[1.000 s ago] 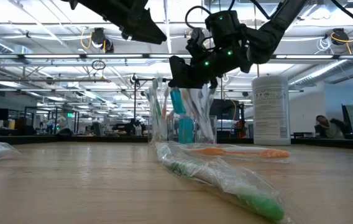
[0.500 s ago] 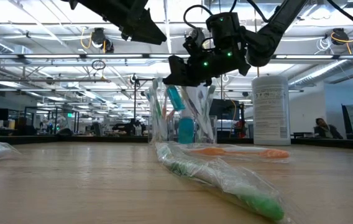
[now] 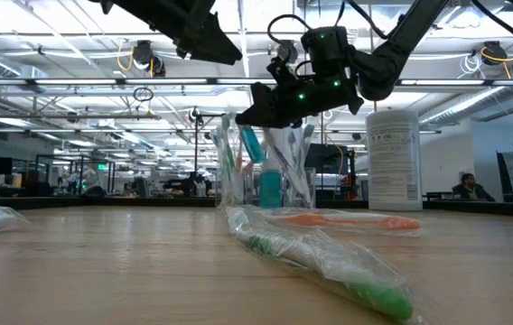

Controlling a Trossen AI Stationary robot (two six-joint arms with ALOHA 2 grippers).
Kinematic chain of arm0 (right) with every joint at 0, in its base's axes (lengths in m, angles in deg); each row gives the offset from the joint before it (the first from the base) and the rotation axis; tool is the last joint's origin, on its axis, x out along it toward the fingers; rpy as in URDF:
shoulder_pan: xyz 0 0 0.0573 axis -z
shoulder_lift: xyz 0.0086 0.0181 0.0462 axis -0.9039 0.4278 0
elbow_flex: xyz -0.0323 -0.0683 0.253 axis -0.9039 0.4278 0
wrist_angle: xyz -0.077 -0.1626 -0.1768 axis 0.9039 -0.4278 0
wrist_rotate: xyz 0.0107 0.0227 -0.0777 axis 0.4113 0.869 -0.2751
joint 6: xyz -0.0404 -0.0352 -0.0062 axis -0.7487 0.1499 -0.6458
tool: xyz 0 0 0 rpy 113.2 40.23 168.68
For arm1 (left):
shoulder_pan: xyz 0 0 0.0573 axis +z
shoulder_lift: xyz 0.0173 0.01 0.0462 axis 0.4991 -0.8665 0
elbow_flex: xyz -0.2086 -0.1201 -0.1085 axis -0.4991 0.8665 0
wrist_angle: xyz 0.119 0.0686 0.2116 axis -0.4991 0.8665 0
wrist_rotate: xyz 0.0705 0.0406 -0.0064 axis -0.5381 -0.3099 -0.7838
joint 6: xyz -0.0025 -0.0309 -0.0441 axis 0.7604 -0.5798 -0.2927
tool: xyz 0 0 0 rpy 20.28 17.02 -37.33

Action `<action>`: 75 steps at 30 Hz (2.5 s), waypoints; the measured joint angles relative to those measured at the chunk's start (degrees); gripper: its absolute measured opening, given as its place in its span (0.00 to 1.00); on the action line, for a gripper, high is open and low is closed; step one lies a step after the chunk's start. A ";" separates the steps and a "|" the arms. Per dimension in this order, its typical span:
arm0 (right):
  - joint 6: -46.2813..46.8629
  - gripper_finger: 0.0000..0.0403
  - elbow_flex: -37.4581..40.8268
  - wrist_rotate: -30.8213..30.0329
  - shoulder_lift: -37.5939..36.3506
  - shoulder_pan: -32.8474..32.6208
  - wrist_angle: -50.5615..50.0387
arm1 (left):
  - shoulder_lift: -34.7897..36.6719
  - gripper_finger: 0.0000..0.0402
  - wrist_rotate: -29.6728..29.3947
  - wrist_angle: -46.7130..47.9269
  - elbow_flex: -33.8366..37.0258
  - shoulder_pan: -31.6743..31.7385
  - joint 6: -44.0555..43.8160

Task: Pick & Place toothbrushing station
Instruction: Put the blue mouthwash into the transparent organizer, then put the orange toothbrush into the transparent organizer

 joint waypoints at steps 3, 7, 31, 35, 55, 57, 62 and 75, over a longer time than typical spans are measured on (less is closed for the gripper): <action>-0.04 0.24 0.00 0.00 0.00 0.59 -0.06 | 0.00 0.53 0.00 0.00 0.00 0.02 0.01; -0.04 0.24 0.00 1.57 0.00 1.58 0.13 | 0.00 0.53 0.00 0.00 0.00 0.00 0.03; -5.17 0.30 0.00 9.93 -0.01 3.90 -3.11 | 0.00 0.53 0.00 -1.62 0.00 0.00 0.01; -6.37 0.32 0.00 8.03 -0.02 3.90 -4.34 | 0.00 0.53 0.00 -1.62 0.00 0.00 0.03; -5.26 0.33 0.00 7.20 -0.08 3.14 -4.69 | 0.00 0.53 0.00 -0.76 0.00 0.00 0.01; -4.45 0.34 0.00 7.19 -0.59 2.82 -5.14 | 0.00 0.53 0.00 -0.25 0.00 0.01 0.01; -4.74 0.34 0.00 7.20 -2.71 1.57 -8.08 | 0.00 0.53 0.02 0.02 0.00 0.02 -0.10; 9.26 0.34 -0.07 7.20 -13.21 -4.93 -37.57 | -0.02 0.53 0.07 4.20 0.04 -1.72 -3.33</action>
